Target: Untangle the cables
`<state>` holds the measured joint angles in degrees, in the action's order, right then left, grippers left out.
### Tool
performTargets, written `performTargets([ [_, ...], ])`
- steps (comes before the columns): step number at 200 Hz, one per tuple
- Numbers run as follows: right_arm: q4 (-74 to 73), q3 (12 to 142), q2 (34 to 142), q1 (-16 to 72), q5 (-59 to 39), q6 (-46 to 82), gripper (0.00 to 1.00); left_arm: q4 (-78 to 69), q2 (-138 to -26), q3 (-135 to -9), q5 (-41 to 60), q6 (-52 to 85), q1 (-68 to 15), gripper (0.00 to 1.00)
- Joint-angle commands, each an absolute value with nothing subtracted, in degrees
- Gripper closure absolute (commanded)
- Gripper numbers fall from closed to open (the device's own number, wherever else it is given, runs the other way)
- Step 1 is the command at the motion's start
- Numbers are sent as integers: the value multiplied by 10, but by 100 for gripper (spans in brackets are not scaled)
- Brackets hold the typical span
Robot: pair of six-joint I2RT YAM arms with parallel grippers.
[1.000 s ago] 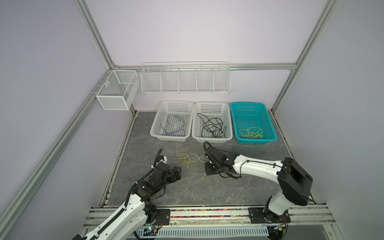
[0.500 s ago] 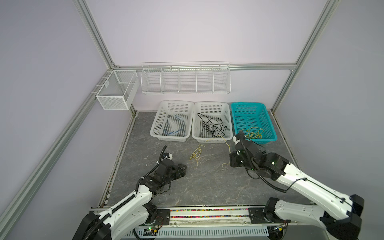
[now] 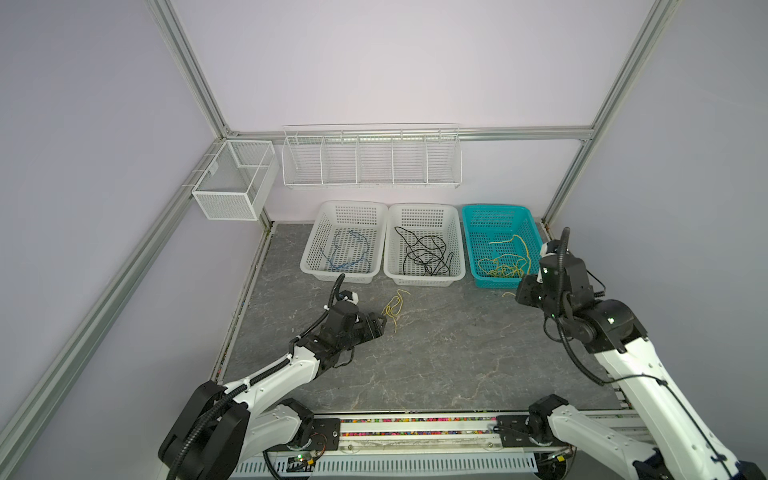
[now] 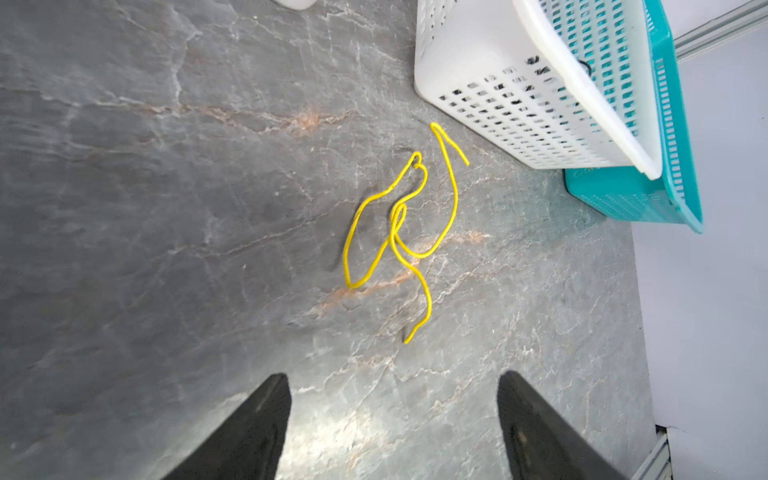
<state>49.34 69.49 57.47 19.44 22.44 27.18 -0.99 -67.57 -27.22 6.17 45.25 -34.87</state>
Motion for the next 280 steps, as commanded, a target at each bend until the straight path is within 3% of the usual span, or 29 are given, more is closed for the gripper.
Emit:
performTargets([
  [1,446,714,623,137,153,280,93,-11,-712,-312,74,461,-347,23],
  [67,385,774,788,21,109,328,93,9,-820,-376,96,451,-346,33],
  [100,385,812,857,11,83,326,93,37,-860,-403,96,426,-347,41],
  [116,400,828,875,12,72,323,80,46,-878,-411,97,415,-347,44],
  [134,394,814,864,12,67,321,58,46,-892,-413,94,408,-347,49],
  [170,375,773,798,23,47,320,36,44,-922,-423,96,398,-347,57],
  [206,370,731,746,103,-28,291,30,44,-942,-435,99,391,-347,65],
  [232,282,656,724,198,-132,326,30,43,-941,-435,97,387,-347,70],
  [280,192,648,817,351,-127,366,34,30,-944,-429,105,388,-347,75],
])
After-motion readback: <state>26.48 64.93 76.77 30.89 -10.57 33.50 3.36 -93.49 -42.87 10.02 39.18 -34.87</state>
